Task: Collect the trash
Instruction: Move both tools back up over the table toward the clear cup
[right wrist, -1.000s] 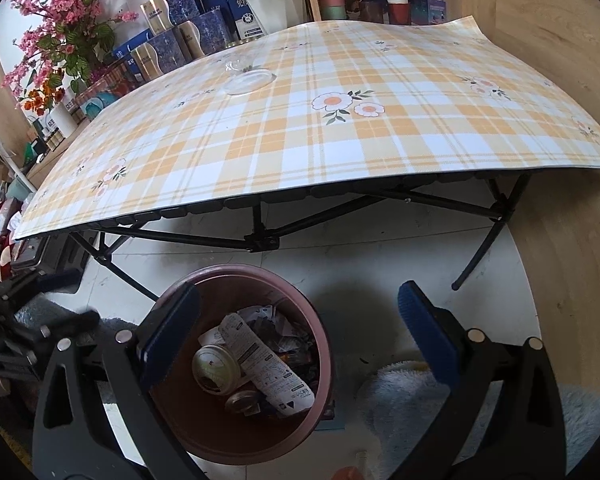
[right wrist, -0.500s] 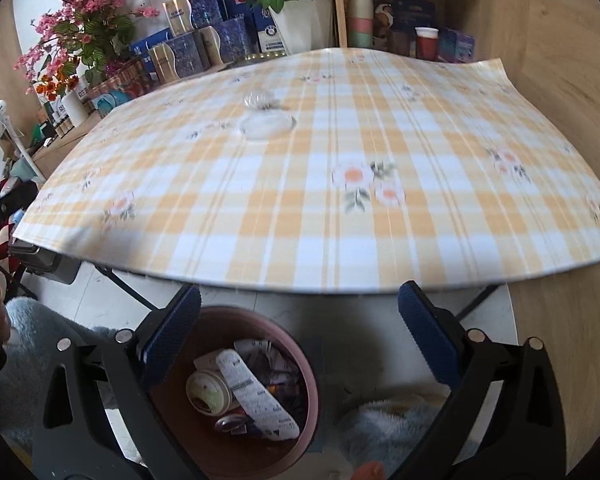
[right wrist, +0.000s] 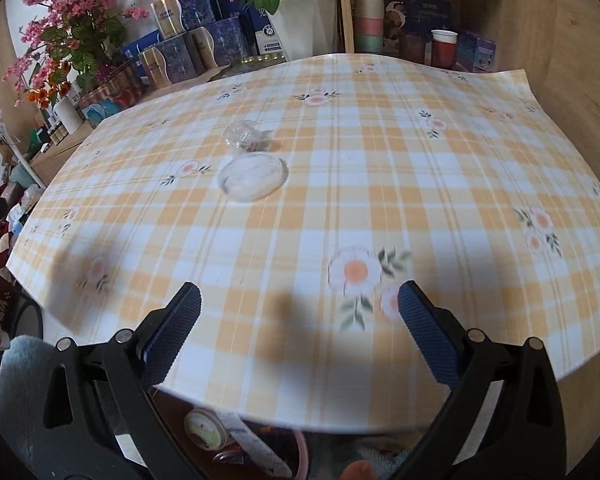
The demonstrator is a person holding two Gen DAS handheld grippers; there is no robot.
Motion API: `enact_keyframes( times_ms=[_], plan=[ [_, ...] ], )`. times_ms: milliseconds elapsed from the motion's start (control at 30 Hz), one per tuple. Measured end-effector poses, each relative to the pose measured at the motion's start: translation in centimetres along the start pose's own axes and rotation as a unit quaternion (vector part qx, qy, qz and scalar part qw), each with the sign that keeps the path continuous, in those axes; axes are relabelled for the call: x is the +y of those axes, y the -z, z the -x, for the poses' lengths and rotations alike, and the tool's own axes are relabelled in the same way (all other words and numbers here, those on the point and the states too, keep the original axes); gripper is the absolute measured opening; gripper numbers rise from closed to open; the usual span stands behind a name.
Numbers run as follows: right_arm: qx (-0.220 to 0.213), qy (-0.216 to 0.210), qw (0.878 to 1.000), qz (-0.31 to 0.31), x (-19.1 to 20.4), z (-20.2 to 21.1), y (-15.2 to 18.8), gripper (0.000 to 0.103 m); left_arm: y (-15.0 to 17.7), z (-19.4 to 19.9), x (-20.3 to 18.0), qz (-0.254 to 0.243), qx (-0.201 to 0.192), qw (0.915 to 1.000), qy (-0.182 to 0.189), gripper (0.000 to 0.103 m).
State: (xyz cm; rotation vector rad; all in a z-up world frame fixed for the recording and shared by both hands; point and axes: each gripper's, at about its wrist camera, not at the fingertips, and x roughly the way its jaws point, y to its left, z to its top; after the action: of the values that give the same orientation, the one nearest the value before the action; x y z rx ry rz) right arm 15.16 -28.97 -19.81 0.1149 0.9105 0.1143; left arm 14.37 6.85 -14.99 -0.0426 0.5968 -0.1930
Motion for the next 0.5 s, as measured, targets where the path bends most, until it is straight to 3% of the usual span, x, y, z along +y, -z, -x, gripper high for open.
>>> enact_keyframes(
  times_ms=[300, 500],
  plan=[
    [0.013, -0.005, 0.999, 0.028, 1.0, -4.7, -4.0, 0.097, -0.2, -2.6, 1.7, 0.02, 0.012, 0.9995, -0.02, 0.096],
    [0.05, -0.022, 0.997, 0.056, 3.3, -8.4, -5.5, 0.097, -0.1, -4.3, 2.7, 0.032, 0.026, 0.9988, -0.026, 0.096]
  ],
)
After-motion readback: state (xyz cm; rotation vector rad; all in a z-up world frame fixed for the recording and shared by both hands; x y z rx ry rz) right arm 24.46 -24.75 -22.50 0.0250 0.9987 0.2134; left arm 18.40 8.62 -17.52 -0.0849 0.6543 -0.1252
